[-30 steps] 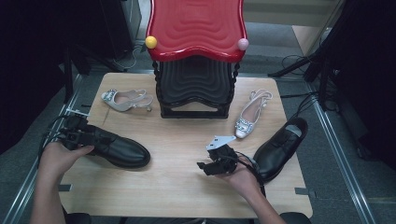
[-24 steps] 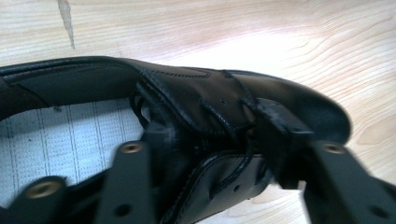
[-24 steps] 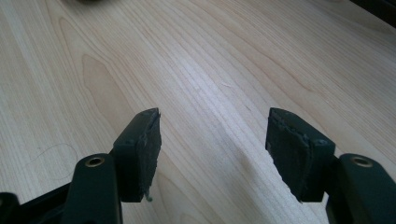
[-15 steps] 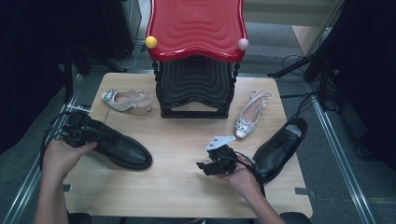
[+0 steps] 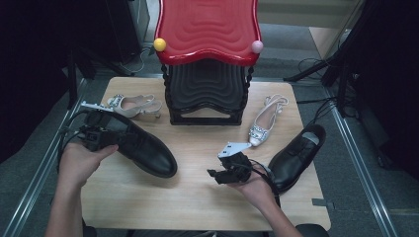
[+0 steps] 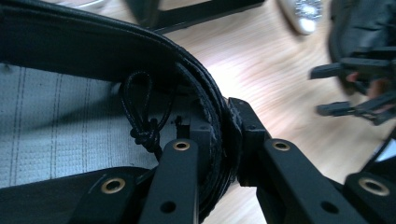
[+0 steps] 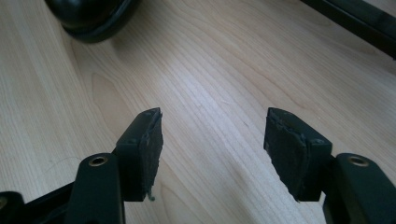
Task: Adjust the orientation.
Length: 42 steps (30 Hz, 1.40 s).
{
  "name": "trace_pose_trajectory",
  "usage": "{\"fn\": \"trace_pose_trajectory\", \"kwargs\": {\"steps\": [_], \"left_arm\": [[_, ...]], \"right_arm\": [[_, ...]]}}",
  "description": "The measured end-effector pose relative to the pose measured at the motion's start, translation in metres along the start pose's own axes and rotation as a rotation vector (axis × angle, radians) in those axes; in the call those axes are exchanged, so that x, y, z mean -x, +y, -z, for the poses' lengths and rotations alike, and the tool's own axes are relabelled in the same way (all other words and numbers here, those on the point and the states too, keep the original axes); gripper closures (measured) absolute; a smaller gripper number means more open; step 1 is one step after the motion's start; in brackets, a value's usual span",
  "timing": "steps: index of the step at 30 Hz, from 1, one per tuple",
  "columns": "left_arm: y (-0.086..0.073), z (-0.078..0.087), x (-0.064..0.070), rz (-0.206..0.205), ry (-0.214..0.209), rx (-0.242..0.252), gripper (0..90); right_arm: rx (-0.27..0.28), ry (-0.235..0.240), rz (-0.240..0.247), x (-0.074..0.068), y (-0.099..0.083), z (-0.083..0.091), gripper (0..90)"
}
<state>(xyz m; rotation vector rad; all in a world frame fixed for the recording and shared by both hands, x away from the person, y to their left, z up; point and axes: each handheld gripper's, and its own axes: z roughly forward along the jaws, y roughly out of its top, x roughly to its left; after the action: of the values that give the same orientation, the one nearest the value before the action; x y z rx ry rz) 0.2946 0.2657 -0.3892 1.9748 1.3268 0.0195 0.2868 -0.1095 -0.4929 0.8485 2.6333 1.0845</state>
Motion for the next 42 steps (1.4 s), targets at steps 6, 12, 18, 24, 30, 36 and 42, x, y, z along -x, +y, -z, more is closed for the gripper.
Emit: {"fn": "trace_pose_trajectory", "kwargs": {"steps": [6, 12, 18, 24, 30, 36, 42], "left_arm": [[0.010, -0.021, 0.022, -0.019, -0.035, -0.039, 80.5], [0.018, -0.054, 0.045, -0.038, -0.070, -0.092, 79.8], [0.016, -0.080, 0.057, -0.053, -0.093, -0.125, 79.0], [0.012, -0.107, 0.061, -0.046, -0.109, -0.155, 77.5], [0.012, -0.115, 0.048, -0.004, -0.108, -0.181, 74.5], [0.008, -0.115, 0.036, 0.026, -0.140, -0.185, 70.2], [0.009, -0.113, 0.040, -0.036, -0.105, -0.203, 62.4]], "right_arm": [[0.032, 0.016, -0.005, 0.000, 0.003, 0.005, 38.7], [0.061, 0.018, -0.010, 0.002, 0.005, 0.011, 39.6], [0.094, 0.011, -0.013, 0.003, 0.006, 0.019, 40.4], [0.123, 0.019, -0.036, 0.004, 0.004, 0.025, 41.1], [0.118, 0.025, -0.038, 0.000, 0.003, 0.022, 41.6], [0.088, 0.047, -0.031, -0.011, 0.003, 0.010, 42.5], [0.082, 0.072, -0.019, -0.021, 0.004, 0.004, 44.5]]}}
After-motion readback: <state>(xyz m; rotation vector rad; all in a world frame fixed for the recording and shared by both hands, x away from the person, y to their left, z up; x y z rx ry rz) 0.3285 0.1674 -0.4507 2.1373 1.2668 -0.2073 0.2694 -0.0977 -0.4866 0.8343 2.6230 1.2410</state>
